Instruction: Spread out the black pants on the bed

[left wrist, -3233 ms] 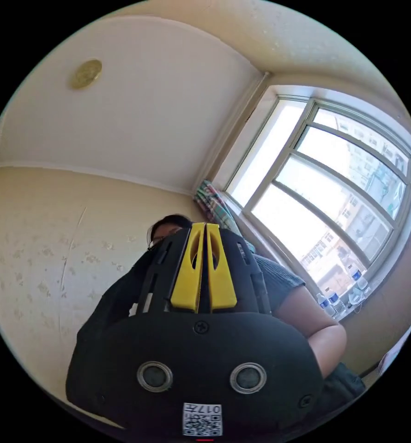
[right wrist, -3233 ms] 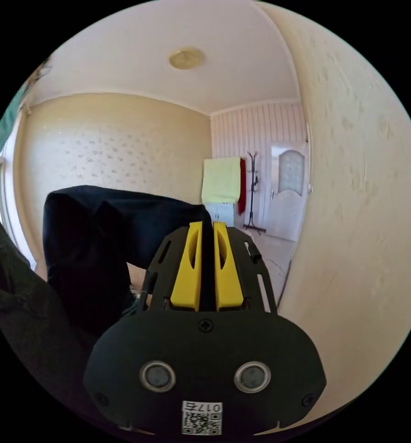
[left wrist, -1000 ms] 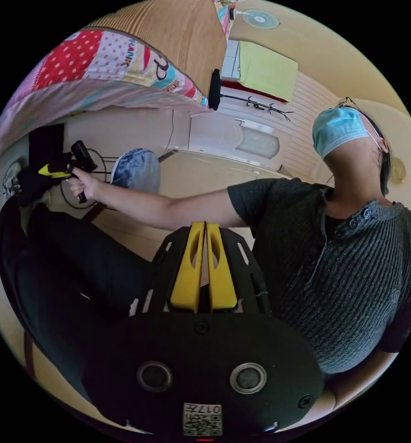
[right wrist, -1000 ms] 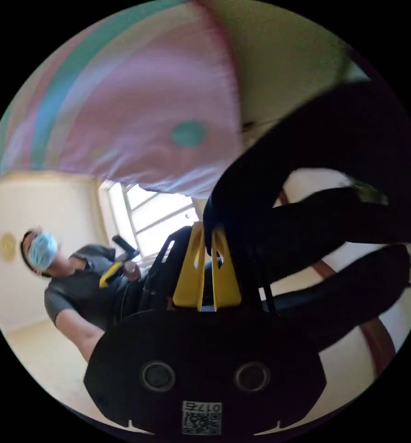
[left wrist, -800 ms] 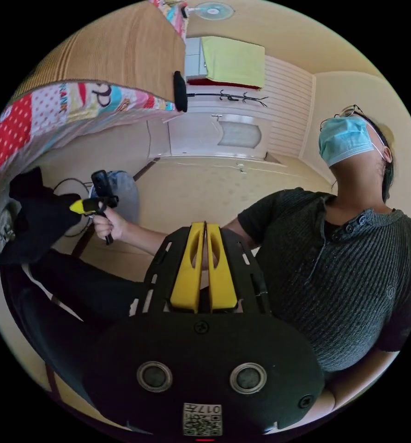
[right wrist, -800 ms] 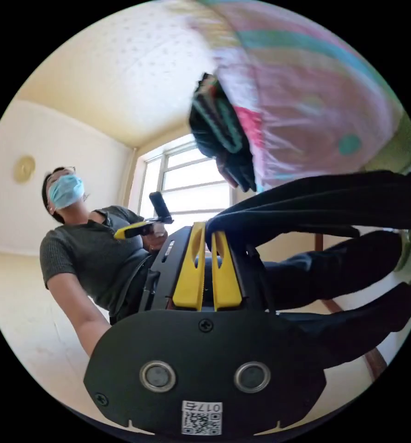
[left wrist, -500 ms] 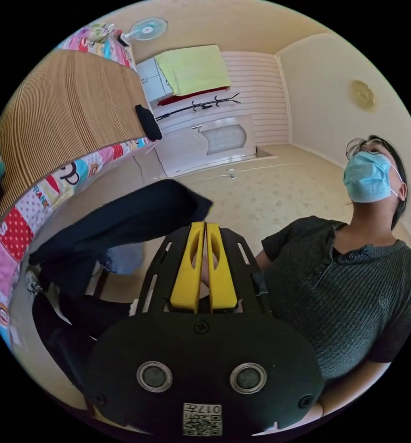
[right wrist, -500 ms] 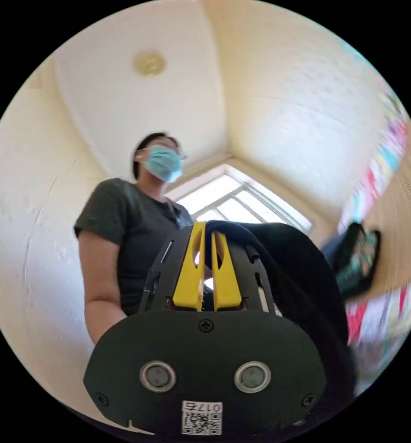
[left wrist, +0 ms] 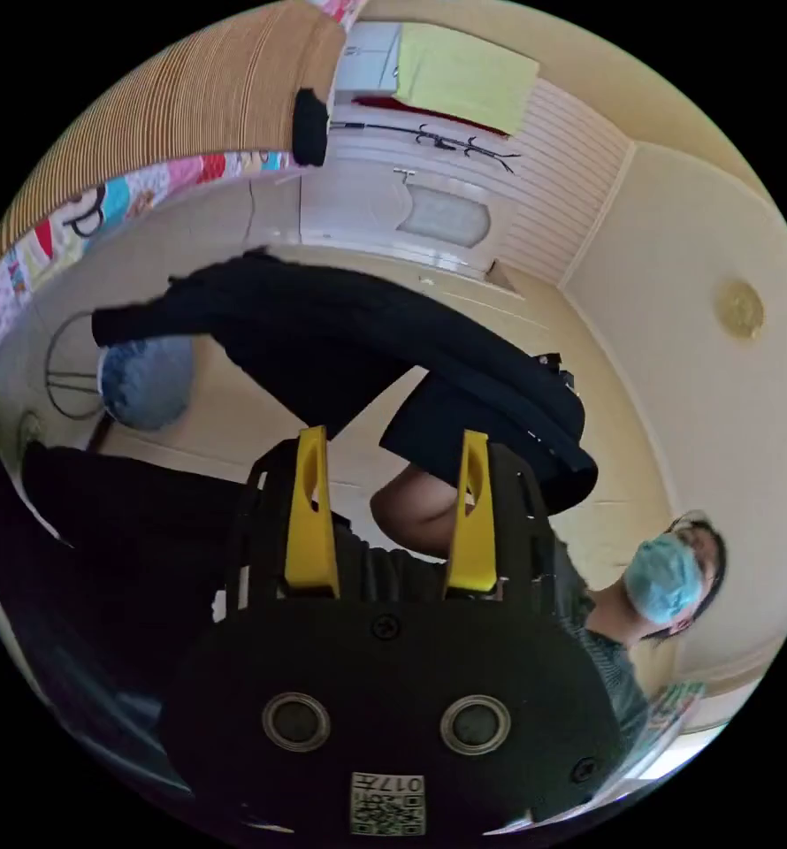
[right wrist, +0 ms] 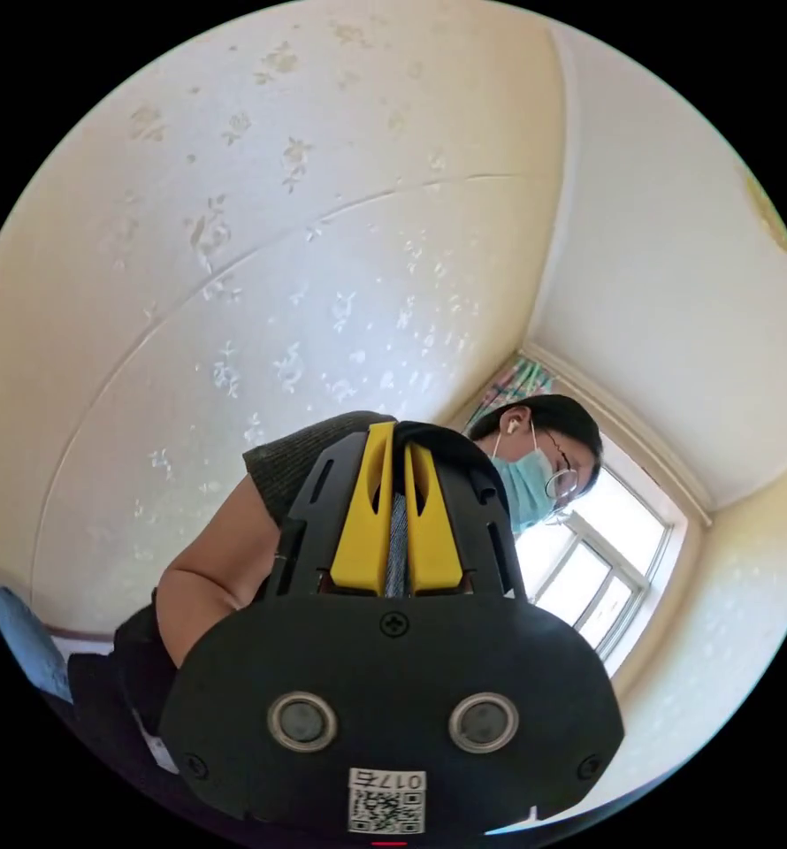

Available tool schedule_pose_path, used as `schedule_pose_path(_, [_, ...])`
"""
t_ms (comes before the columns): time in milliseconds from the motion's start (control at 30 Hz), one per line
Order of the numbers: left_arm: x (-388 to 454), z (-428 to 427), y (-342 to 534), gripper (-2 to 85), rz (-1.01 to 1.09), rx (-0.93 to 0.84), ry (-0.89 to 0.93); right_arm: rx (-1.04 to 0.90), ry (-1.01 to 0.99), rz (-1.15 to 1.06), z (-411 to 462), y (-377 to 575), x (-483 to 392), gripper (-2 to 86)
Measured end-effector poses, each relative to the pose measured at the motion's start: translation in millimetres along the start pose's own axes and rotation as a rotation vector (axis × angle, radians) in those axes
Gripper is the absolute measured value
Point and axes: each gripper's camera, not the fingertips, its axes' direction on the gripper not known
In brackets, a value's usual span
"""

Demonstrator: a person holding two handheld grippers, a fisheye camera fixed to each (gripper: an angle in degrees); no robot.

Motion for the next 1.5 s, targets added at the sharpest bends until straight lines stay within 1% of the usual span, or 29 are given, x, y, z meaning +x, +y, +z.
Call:
schedule_pose_path(67, [-32, 15, -23, 25.8, -0.123, -0.052, 0.264, -0.020, -0.022, -0.049, 28, -17, -2, 0.4])
schedule_pose_path(100, [-49, 24, -35, 25.7, -0.190, -0.048, 0.447, -0.011, -0.035, -0.080, 44, -26, -5, 0.4])
schedule_pose_path(133, [-61, 27, -45, 24.6, -0.235, -0.006, 0.561, -0.009, -0.051, -0.115, 61, -36, -12, 0.4])
schedule_pose_path(167, [-67, 27, -49, 23.4, -0.253, 0.024, 0.587, -0.013, -0.052, -0.132, 69, -42, -17, 0.4])
schedule_pose_path(233, [-86, 17, -65, 10.8, -0.268, 0.154, 0.576, -0.050, 0.021, -0.193, 96, -66, -44, 0.3])
schedule_pose_path(300, [-98, 11, -74, 4.3, -0.239, 0.211, 0.661, -0.050, 0.122, -0.223, 109, -83, -70, 0.3])
schedule_pose_path(367, [-102, 6, -77, 3.7, -0.240, 0.230, 0.707, -0.011, 0.237, -0.243, 116, -100, -101, 0.3])
schedule_pose_path(467, [-77, -14, -91, 2.9, -0.100, 0.218, 0.561, 0.094, 0.537, -0.287, 126, -127, -168, 0.4])
schedule_pose_path(533, [-40, -20, -106, 2.2, 0.092, 0.154, 0.448, 0.237, 0.798, -0.306, 137, -143, -222, 0.4])
schedule_pose_path(567, [-30, -20, -109, 2.1, 0.148, 0.133, 0.410, 0.279, 0.855, -0.310, 141, -146, -234, 0.4])
schedule_pose_path(633, [13, -15, -113, 1.8, 0.383, 0.066, 0.211, 0.458, 1.091, -0.329, 159, -153, -271, 0.4])
schedule_pose_path(700, [44, -2, -106, 2.0, 0.569, 0.013, 0.028, 0.527, 1.233, -0.375, 177, -160, -283, 0.4])
schedule_pose_path(767, [70, 17, -94, 2.3, 0.734, -0.044, -0.098, 0.511, 1.261, -0.396, 184, -174, -278, 0.4])
schedule_pose_path(833, [94, 41, -82, 2.7, 0.899, -0.123, -0.179, 0.460, 1.195, -0.400, 177, -197, -249, 0.4])
schedule_pose_path(900, [108, 54, -77, 2.9, 1.001, -0.162, -0.229, 0.409, 1.204, -0.355, 162, -217, -215, 0.4])
schedule_pose_path(967, [124, 63, -73, 3.0, 1.096, -0.146, -0.314, 0.370, 1.213, -0.265, 132, -235, -167, 0.5])
schedule_pose_path(1033, [146, 62, -75, 3.3, 1.177, -0.027, -0.428, 0.359, 1.153, -0.116, 69, -248, -82, 0.6])
schedule_pose_path(1100, [163, 51, -83, 3.5, 1.182, 0.110, -0.477, 0.389, 1.119, 0.022, 10, -246, -8, 0.9])
schedule_pose_path(1167, [180, 33, -92, 3.8, 1.139, 0.275, -0.527, 0.435, 1.160, 0.183, -56, -231, 72, 1.2])
schedule_pose_path(1200, [190, 16, -99, 4.1, 1.080, 0.413, -0.564, 0.420, 1.269, 0.330, -101, -216, 128, 1.6])
schedule_pose_path(1233, [194, -6, -106, 4.6, 0.999, 0.569, -0.594, 0.343, 1.445, 0.563, -151, -195, 187, 2.2])
schedule_pose_path(1267, [194, -18, -110, 4.9, 0.958, 0.647, -0.600, 0.277, 1.551, 0.723, -178, -181, 218, 2.5])
schedule_pose_path(1300, [190, -44, -119, 6.2, 0.881, 0.790, -0.613, 0.058, 1.753, 1.086, -235, -145, 276, 3.7])
schedule_pose_path(1333, [180, -70, -129, 7.7, 0.791, 0.920, -0.648, -0.289, 1.822, 1.436, -290, -93, 328, 5.4])
schedule_pose_path(1367, [173, -84, -132, 8.5, 0.737, 0.988, -0.676, -0.471, 1.787, 1.600, -314, -63, 346, 6.5])
schedule_pose_path(1400, [155, -108, -137, 10.2, 0.620, 1.124, -0.740, -0.786, 1.680, 1.867, -351, -4, 364, 9.1])
schedule_pose_path(1433, [135, -130, -141, 12.1, 0.482, 1.230, -0.804, -1.048, 1.650, 2.000, -372, 44, 361, 12.0])
schedule_pose_path(1467, [125, -139, -143, 12.9, 0.416, 1.263, -0.832, -1.165, 1.669, 2.035, -379, 63, 355, 12.7])
schedule_pose_path(1500, [102, -157, -149, 14.5, 0.269, 1.291, -0.870, -1.355, 1.713, 2.055, -392, 99, 336, 14.0])
